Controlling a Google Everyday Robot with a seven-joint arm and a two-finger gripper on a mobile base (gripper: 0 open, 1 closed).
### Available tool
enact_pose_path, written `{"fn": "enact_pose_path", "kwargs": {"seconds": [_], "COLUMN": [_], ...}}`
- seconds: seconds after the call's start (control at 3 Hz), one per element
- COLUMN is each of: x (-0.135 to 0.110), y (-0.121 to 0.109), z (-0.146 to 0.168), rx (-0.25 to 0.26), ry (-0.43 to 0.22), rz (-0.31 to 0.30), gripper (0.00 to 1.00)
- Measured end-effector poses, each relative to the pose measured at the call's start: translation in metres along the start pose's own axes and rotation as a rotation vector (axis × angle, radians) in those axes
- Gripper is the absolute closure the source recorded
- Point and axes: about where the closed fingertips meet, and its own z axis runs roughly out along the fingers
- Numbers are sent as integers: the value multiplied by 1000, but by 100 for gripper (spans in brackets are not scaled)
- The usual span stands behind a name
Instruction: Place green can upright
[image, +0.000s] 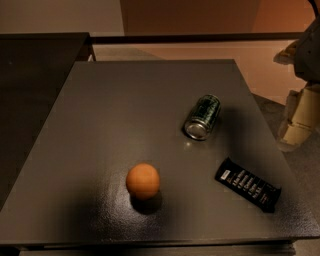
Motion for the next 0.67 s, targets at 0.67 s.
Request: {"fn": "enact_pose_path", "kwargs": {"seconds": [0.67], "x": [-3], "y": [-3], "z": [2], "rx": [-1], "ry": [-8], "rz": [-11], "gripper": [0]}}
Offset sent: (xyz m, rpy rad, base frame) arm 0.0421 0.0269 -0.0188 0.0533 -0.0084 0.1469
